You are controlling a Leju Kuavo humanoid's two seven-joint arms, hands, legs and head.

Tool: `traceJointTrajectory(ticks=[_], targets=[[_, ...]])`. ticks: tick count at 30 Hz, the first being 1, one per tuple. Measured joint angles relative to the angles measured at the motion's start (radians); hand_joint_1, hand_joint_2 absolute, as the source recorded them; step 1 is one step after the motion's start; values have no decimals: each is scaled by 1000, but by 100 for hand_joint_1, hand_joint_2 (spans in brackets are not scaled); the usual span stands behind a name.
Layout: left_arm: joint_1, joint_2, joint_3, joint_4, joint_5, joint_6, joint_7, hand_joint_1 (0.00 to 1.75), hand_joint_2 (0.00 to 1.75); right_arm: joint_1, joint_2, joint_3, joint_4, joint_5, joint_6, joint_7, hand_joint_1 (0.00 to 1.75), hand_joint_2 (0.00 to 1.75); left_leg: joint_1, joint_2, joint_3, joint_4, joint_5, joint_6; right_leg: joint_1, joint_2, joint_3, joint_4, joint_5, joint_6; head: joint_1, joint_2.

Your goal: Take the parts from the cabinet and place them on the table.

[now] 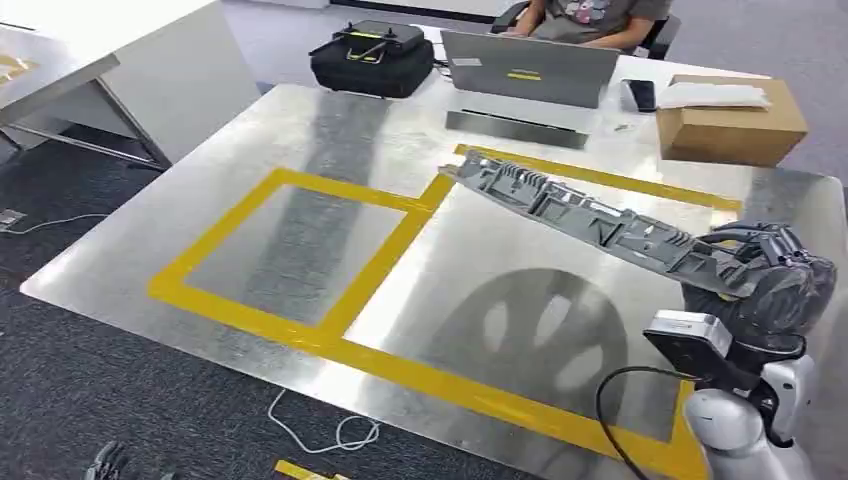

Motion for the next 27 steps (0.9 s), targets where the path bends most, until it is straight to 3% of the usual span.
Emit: traceJointTrajectory(ticks=[1,2,3,5,6,7,8,9,11,12,13,14,15,16,17,18,19,20,21,23,25,27], targets=[[0,0,0,0,0,0,0,0,175,-1,0,0,0,3,3,3,175,175,-3,-19,34,-82,47,13,1,13,0,0,1,0,0,0],[0,1,0,0,0,1,-1,0,175,-1,0,0,1,9,13,7,175,175,-7,-73,64,-158,80,29,-5,21,-2,-1,3,0,2,0],[2,2,2,-1,2,2,-1,0,175,-7,0,0,5,16,29,17,175,175,-3,-106,72,-179,74,41,2,34,-6,2,4,4,4,0],[3,2,3,-2,7,1,0,0,175,-18,0,2,10,34,95,64,175,175,-11,-86,77,-193,68,41,-12,59,-20,0,13,18,-3,0],[0,2,3,-2,9,0,1,0,175,-21,-3,2,13,40,132,87,175,175,-12,-74,77,-198,70,41,-13,73,-24,-4,19,27,-2,0],[-2,0,3,-2,9,-1,1,0,175,-24,-9,4,14,41,173,109,175,175,-1,-58,82,-220,79,36,-4,82,-27,-8,21,33,-3,0],[-7,1,5,-2,8,-2,1,0,175,-23,-15,8,19,39,196,120,175,175,2,-43,88,-233,87,31,-2,29,-39,4,9,33,-1,0],[-5,0,5,-2,8,-2,1,0,175,-37,-26,11,28,34,214,128,175,175,3,-33,89,-239,90,35,-1,-24,-61,49,-29,39,11,0],[-3,-1,7,-1,2,-7,1,0,175,-55,-34,21,40,5,265,152,175,175,1,-8,87,-237,90,35,-4,-59,-126,198,-101,49,11,0],[-5,-1,9,-1,-2,-13,3,0,175,-63,-45,32,46,-16,321,183,175,175,1,5,86,-237,90,35,-6,-63,-151,258,-120,55,12,0],[-10,0,11,0,-8,-18,9,0,175,-76,-61,40,53,-32,382,215,175,175,2,14,86,-237,90,34,-9,-66,-156,274,-117,59,12,0],[-18,0,14,1,-17,-25,15,0,175,-94,-85,53,64,-50,457,249,175,175,2,22,86,-236,90,33,-13,-69,-136,244,-92,64,12,0],[-27,-1,15,3,-23,-31,16,0,175,-111,-106,61,73,-67,508,264,175,175,2,27,86,-236,90,31,-15,-73,-98,178,-56,67,12,0],[-36,-1,15,4,-29,-37,16,0,175,-129,-125,70,83,-88,546,271,175,175,4,30,86,-232,89,26,-18,-78,-41,83,-17,69,13,0],[-44,-1,15,5,-37,-44,15,0,175,-151,-137,75,92,-108,569,276,175,175,4,32,86,-226,87,20,-21,-87,11,-1,-2,70,13,0],[-52,0,19,7,-55,-53,11,0,175,-175,-151,82,110,-136,599,283,175,175,-5,33,81,-219,82,11,-12,-88,27,-20,-19,62,13,0],[-62,0,25,13,-75,-64,3,0,175,-197,-167,89,129,-162,623,288,175,175,-4,33,79,-215,83,6,-15,-82,26,-21,-11,45,8,0],[-73,0,29,22,-93,-72,-7,0,175,-215,-182,96,150,-178,645,293,175,175,-5,33,77,-212,81,8,-18,-82,25,-23,-6,44,8,0],[-82,1,34,32,-106,-78,-16,0,175,-234,-194,105,172,-189,663,293,175,175,-5,33,75,-212,88,29,-16,-82,25,-22,-5,44,9,0],[-102,2,43,54,-125,-88,-26,0,175,-284,-219,129,223,-201,697,302,175,175,-5,33,75,-213,91,38,-13,-79,24,-22,-3,41,8,0],[-118,5,45,70,-135,-95,-29,0,175,-329,-237,150,265,-200,724,315,175,175,-4,33,75,-216,94,38,-10,-80,23,-22,-2,37,8,0],[-131,8,47,85,-139,-98,-33,0,175,-366,-251,172,301,-200,739,320,175,175,-2,33,76,-220,99,28,-8,-81,21,-20,-1,34,8,0]])
